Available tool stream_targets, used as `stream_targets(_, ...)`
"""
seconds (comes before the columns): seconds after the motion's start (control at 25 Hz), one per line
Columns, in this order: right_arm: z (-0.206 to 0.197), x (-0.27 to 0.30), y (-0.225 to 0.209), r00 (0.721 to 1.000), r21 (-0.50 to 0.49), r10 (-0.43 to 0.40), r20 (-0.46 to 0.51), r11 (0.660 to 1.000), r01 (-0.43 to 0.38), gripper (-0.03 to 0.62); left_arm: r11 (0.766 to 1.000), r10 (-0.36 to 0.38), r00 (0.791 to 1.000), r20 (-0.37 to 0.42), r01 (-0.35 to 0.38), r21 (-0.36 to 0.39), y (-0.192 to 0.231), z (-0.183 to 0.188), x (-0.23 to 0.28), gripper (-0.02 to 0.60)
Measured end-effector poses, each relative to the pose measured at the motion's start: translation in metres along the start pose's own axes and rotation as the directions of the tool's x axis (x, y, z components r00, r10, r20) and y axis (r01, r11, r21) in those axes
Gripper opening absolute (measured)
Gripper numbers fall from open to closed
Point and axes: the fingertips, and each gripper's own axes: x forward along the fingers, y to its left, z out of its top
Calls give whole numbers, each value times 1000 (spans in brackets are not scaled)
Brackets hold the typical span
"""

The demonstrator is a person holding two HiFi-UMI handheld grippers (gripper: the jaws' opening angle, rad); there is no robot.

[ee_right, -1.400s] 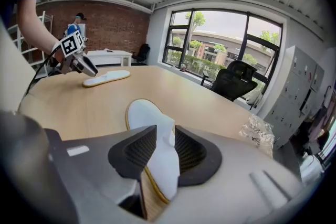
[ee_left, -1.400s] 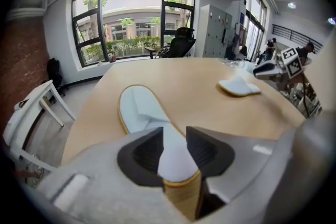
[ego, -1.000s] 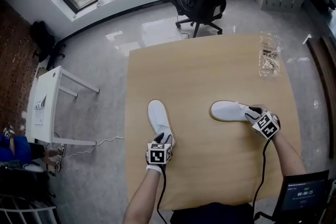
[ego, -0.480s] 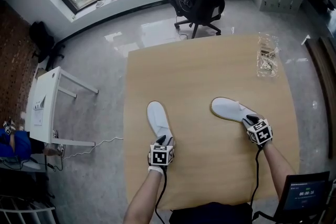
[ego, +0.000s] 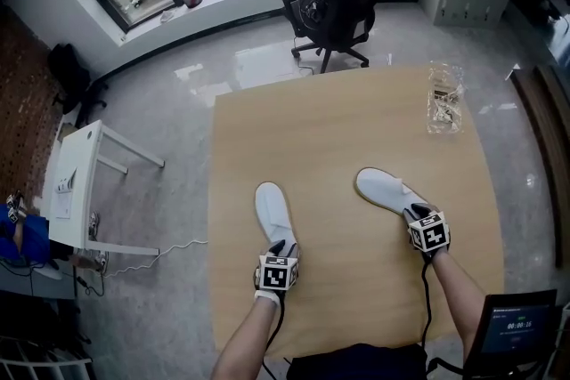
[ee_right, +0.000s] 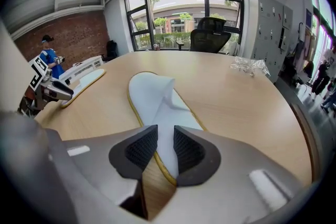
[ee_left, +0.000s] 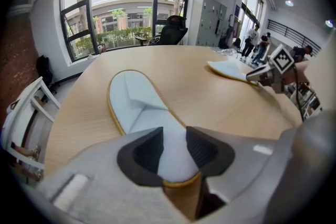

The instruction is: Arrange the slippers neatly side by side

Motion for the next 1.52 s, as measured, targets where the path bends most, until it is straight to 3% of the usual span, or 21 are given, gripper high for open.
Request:
stream_targets(0.36, -24, -9, 16, 997, 141, -77, -19, 987, 79, 104, 998, -44, 999, -15, 44, 38, -31, -11, -3, 138)
stream_targets(0.88, -53, -22, 54, 999, 323, -2, -52, 946, 19, 100, 987, -106, 993, -45, 111, 116, -78, -30, -4, 139)
stream_targets(1.28, -69, -14, 81, 996, 298, 34, -82, 954, -8, 101, 960, -129, 989, -66, 141, 241, -99, -35, 17, 140)
stream_targets(1.36, -61, -14, 85, 998, 281, 54, -43, 959, -40, 104, 957, -141, 987, -73, 155, 246, -100, -36, 22, 140)
stream_targets(1.52, -37, -51, 76, 998, 149, 30, 58, 988, -38, 103, 957, -154, 988, -34, 157, 244, -117, -23, 0, 147)
